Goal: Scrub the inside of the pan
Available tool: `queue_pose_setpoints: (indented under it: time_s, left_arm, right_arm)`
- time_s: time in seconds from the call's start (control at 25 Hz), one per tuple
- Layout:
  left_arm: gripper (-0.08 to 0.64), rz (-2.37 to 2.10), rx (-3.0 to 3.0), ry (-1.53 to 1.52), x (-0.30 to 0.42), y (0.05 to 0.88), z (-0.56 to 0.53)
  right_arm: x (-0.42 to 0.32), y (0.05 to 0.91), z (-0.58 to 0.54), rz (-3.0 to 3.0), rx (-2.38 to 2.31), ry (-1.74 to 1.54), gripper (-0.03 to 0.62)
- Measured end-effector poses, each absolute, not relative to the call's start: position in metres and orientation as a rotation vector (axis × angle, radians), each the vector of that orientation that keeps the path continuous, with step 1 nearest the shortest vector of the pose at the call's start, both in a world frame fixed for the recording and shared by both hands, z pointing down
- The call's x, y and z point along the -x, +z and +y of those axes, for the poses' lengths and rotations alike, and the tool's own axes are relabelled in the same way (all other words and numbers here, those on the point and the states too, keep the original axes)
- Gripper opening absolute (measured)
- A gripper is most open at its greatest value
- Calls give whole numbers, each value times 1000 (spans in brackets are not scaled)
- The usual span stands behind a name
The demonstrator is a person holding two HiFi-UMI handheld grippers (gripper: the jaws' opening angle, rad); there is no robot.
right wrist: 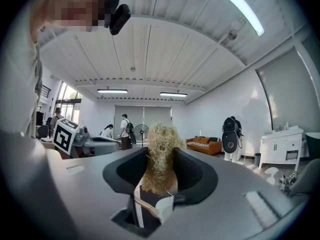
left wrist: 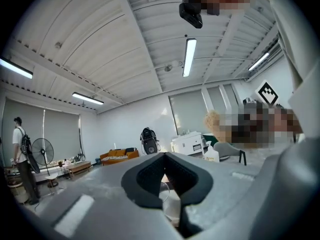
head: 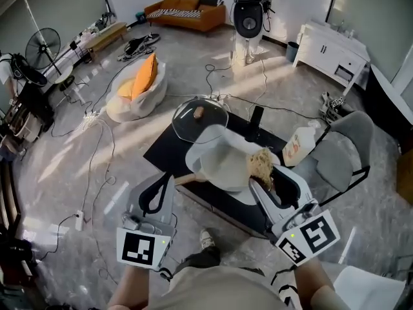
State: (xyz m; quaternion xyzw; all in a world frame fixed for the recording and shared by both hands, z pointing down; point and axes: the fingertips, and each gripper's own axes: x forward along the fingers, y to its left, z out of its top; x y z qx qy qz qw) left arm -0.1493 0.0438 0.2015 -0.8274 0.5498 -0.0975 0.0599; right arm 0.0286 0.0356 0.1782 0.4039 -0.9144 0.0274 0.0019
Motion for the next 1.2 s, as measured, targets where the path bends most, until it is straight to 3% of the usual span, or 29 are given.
queue_pose_setpoints:
  time_s: [0.64,0.96,1.2]
  left_arm:
    - [2,1620,2640,-359,177,232,-52]
    - [3,1571,2638,-578,164,262,-76]
    - [112,1474,2697,-769,155,303,-95]
  right_arm:
    - [1,212,-56,-2776,-1290,233,166]
    - [-3,250,-95,-2761,-1170,332,166]
    - [8,292,-126,-2733,-1070,432,166]
